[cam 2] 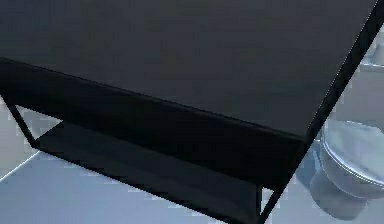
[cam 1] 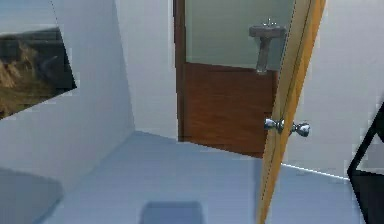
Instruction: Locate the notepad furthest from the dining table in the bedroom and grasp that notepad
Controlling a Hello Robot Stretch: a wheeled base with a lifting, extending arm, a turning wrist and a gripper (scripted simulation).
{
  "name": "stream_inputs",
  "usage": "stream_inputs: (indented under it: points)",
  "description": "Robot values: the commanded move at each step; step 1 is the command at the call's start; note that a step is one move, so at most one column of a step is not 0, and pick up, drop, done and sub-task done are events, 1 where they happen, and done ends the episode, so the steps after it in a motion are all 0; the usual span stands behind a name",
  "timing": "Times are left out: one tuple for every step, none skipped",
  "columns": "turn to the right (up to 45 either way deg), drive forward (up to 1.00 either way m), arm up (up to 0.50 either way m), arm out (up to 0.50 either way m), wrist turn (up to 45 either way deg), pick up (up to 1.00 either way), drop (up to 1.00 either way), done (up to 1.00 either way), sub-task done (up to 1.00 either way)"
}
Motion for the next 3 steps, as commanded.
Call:
stream_inputs:
  points:
    - [0.0, 0.75, 0.00, 0.00, 0.0, 0.00, 0.00, 0.00, 0.00]
    - [9.0, 0.00, 0.00, 0.00, 0.0, 0.00, 0.00, 0.00, 0.00]
    - [0.0, 0.90, 0.00, 0.00, 0.0, 0.00, 0.00, 0.00, 0.00]
